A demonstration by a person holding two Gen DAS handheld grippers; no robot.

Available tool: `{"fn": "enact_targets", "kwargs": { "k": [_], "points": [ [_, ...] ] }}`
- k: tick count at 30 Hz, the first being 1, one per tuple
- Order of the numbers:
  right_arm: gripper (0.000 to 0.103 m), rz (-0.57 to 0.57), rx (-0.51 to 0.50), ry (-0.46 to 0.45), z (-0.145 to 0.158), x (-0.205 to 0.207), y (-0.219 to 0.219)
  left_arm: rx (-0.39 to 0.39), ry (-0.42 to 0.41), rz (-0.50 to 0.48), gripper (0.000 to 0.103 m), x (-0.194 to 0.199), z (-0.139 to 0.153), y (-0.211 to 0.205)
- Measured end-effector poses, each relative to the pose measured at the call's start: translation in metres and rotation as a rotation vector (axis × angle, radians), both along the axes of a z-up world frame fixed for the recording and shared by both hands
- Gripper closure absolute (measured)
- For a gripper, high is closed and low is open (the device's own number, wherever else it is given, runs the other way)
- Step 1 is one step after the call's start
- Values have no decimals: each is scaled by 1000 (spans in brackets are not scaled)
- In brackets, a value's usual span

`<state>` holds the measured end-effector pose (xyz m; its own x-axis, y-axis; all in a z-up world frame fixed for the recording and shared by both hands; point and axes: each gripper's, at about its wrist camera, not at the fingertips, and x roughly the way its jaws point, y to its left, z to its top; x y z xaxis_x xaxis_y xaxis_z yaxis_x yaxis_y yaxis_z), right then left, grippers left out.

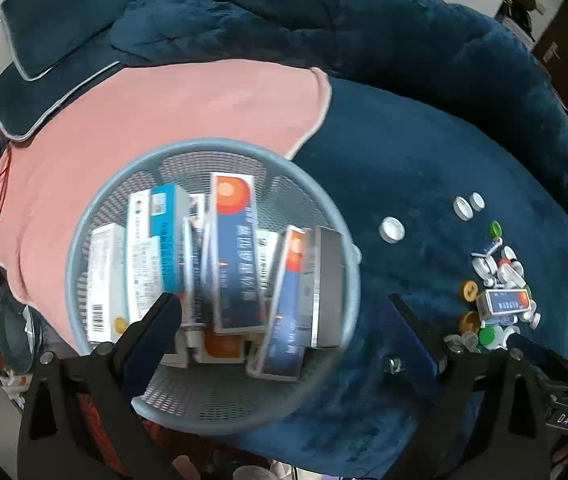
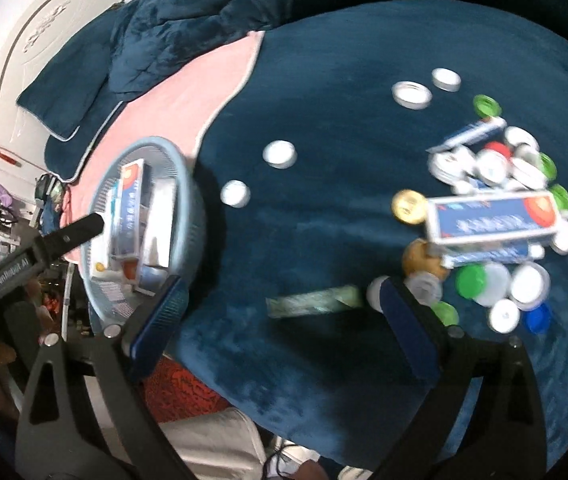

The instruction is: Organize objects

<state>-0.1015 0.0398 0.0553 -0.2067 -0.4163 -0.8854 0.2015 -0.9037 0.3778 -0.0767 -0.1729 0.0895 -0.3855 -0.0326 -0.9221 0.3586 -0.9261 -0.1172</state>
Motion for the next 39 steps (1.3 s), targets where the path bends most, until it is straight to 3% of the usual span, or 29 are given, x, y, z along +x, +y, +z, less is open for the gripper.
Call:
{"fn": "enact_targets", "kwargs": {
  "k": [6,14,19,26,28,29,30,39],
  "points": [
    [5,-88,65,-12,3,-1,58,4,3,-71,3,-14,-1,35],
    [5,-319,25,-82,-15,-23,122,5,-11,-195,3,-36,-10,95],
    [6,-496,-40,-152,-41,-48,132,-7,-36,-255,3,-51,-20,128],
    [8,-732,7,-278,-72,-73,124,-17,-54,-295,3,-65,-30,152],
    [25,-749,43,-332,-83,-76,122,-18,-60,-305,3,-67,-32,155],
    [46,-745,69,-343,-86,-76,123,-19,-61,-310,3,-67,-33,156],
    [54,-725,90,-345,-88,-76,124,-22,-65,-314,3,-67,-33,157],
    [65,-518,-19,-289,-64,-50,157,-16,-65,-321,3,-61,-31,157]
  ]
}}
